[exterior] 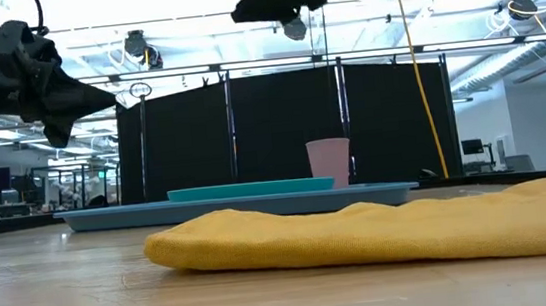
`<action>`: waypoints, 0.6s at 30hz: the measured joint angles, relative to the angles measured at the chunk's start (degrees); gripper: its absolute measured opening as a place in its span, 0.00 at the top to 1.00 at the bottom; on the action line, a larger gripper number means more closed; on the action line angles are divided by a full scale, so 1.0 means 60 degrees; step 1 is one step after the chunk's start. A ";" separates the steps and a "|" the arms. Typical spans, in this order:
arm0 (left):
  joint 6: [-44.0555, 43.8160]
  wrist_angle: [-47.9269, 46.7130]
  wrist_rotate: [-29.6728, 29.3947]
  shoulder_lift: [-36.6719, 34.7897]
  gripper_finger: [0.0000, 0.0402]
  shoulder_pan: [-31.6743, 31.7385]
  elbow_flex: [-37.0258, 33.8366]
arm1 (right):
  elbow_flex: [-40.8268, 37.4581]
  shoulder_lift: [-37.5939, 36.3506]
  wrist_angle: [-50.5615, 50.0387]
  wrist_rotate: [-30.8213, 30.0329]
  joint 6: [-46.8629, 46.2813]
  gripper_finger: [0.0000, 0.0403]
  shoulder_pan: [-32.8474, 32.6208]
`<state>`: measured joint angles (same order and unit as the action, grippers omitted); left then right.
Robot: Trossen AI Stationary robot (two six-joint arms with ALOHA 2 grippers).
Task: Set up tray
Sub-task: Put the blue bowl on the green plate
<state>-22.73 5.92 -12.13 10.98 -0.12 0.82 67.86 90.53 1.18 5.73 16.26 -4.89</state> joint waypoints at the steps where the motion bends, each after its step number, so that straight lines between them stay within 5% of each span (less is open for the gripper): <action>1: -0.0050 0.0028 0.0086 -0.0001 0.94 0.0000 0.0000 | -0.0008 0.0183 0.0107 0.0068 0.0015 0.68 -0.0201; 12: -0.1741 -0.0473 0.1241 0.0109 0.94 -0.0445 0.0000 | -0.0008 0.1314 0.0879 -0.0270 0.0141 0.68 -0.0901; 18: -0.1076 -0.1484 0.1127 0.0524 0.94 -0.1411 0.0500 | -0.0191 0.1296 0.0827 -0.0272 -0.0096 0.68 -0.0775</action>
<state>-29.19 -2.98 -5.37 14.12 -8.59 3.82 66.71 98.30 6.14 4.10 15.68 -9.54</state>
